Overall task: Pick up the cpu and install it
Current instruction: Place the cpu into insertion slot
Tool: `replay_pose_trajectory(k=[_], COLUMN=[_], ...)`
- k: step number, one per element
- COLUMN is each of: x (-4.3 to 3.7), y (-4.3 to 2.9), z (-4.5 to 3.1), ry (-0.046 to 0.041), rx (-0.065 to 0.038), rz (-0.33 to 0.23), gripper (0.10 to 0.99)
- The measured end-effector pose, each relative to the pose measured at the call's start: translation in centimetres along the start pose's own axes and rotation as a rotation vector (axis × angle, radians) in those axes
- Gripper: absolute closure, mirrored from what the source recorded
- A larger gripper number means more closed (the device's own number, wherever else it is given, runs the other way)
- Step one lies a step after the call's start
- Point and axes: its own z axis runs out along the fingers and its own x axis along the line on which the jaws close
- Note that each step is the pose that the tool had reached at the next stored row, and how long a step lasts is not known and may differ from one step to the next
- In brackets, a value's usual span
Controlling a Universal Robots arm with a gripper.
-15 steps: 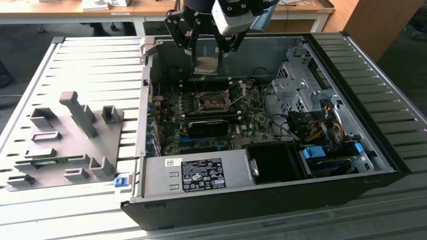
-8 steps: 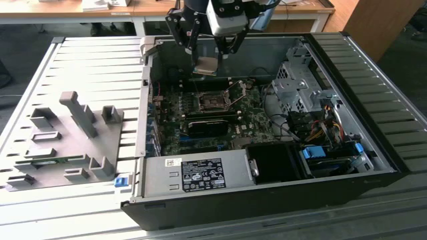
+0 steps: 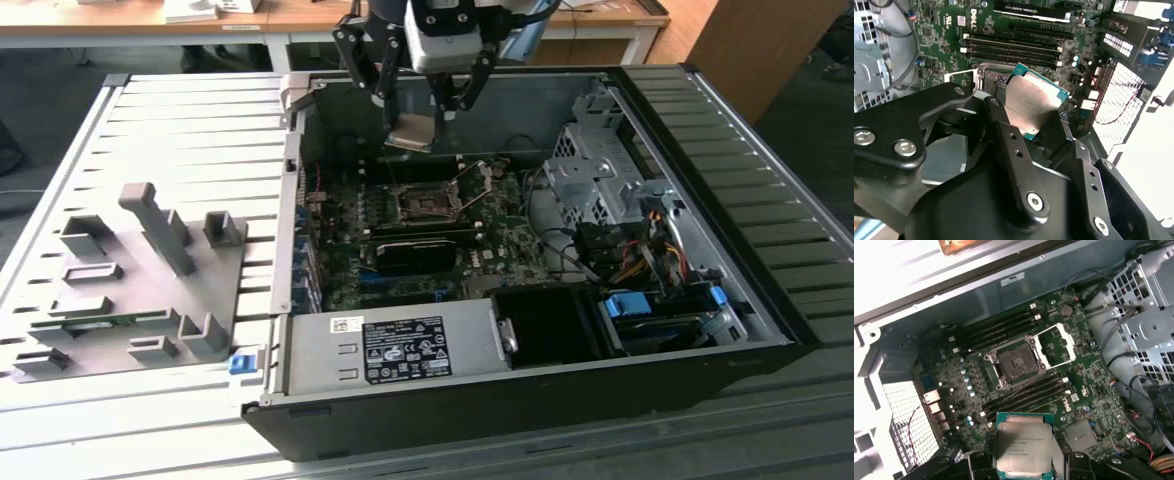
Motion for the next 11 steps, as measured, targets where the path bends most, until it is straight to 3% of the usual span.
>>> replay_pose_trajectory(k=[11], x=[0.0], y=[0.0], z=[0.09], ry=[-0.0073], rx=[0.003], rz=[0.131], gripper=[0.561])
